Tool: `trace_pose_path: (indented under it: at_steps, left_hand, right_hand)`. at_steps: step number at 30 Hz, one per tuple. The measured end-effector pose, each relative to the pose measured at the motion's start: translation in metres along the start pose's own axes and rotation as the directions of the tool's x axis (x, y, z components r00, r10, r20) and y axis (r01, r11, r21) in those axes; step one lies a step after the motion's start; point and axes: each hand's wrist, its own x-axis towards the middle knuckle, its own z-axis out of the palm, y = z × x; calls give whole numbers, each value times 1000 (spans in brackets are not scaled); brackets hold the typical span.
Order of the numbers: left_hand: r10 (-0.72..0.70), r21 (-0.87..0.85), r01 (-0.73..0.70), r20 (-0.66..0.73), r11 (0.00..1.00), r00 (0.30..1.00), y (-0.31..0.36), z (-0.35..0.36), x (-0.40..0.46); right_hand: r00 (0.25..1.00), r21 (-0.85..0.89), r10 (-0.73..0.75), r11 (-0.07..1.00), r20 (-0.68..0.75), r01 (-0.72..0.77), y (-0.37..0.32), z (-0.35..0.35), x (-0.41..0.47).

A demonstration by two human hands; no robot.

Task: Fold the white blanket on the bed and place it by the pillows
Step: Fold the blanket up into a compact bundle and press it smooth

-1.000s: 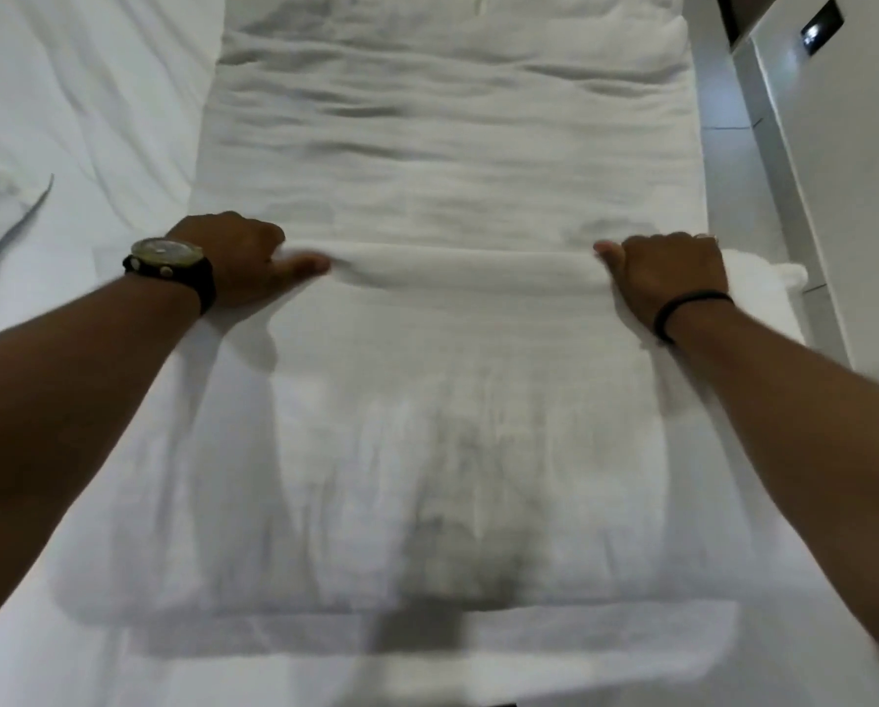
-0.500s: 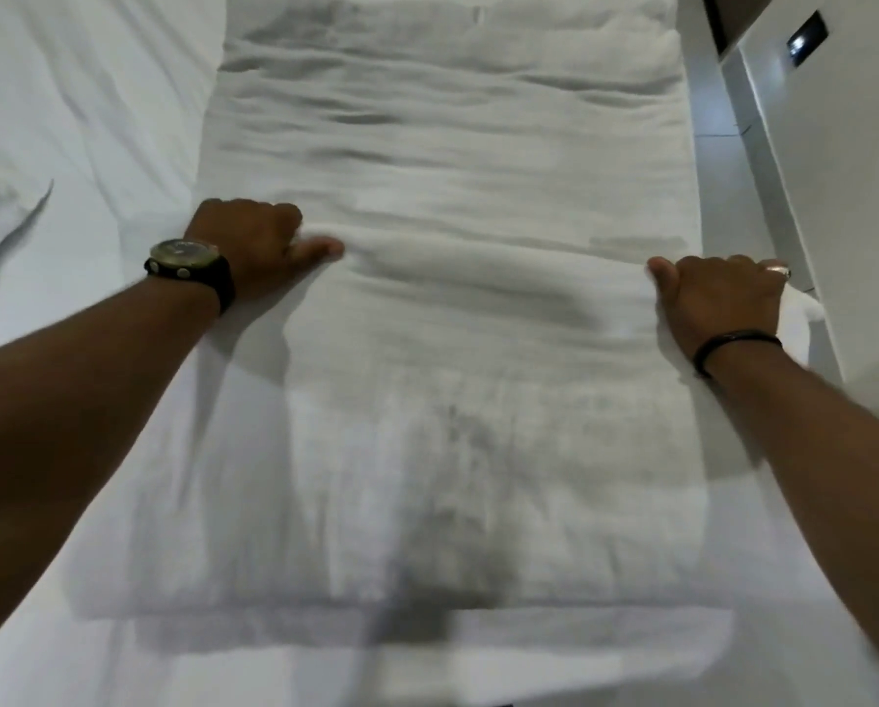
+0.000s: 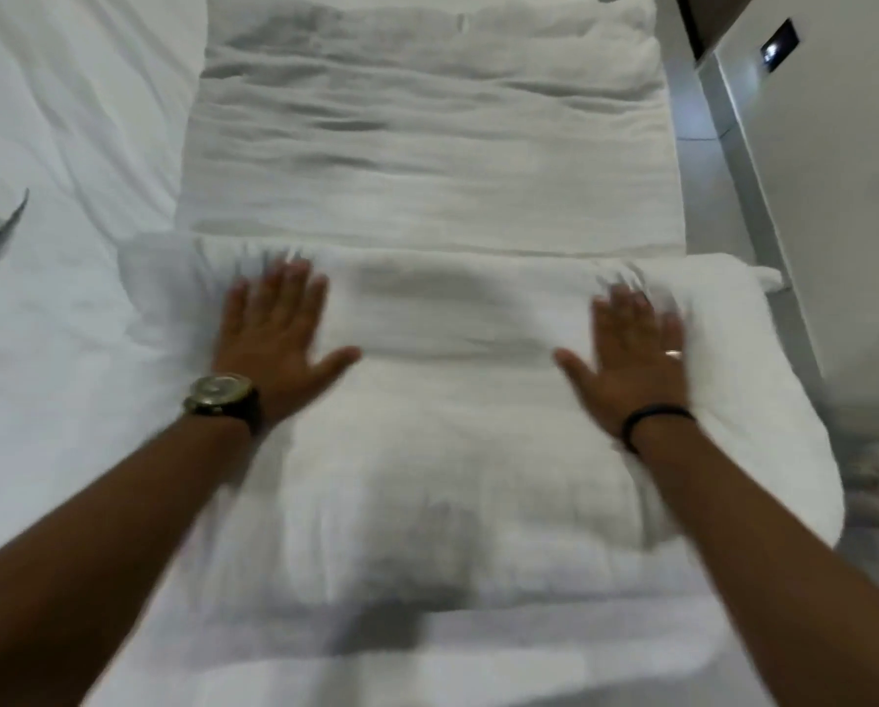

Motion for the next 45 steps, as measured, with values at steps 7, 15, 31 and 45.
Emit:
trace_pose_path:
  at_steps: [7,15,31,45]
  left_hand:
    - [-145,-136,159,104,978,984,16,-20,-46]
    - [137,-75,-129,111,989,984,-15,15,-191]
    - [90,76,-87,-30,993,996,28,-65,-245]
    - [70,44,-112,544,993,836,60,-191,-396]
  right_hand:
    - [988,188,154,971,-27,-146,-45,-25,-63]
    - [992,-48,-129,991,-14,128,10,52,-225]
    - [962,272,30,961,-270,46,-22,-21,-252]
    - [967,145,-52,989,248,16,10,-110,-435]
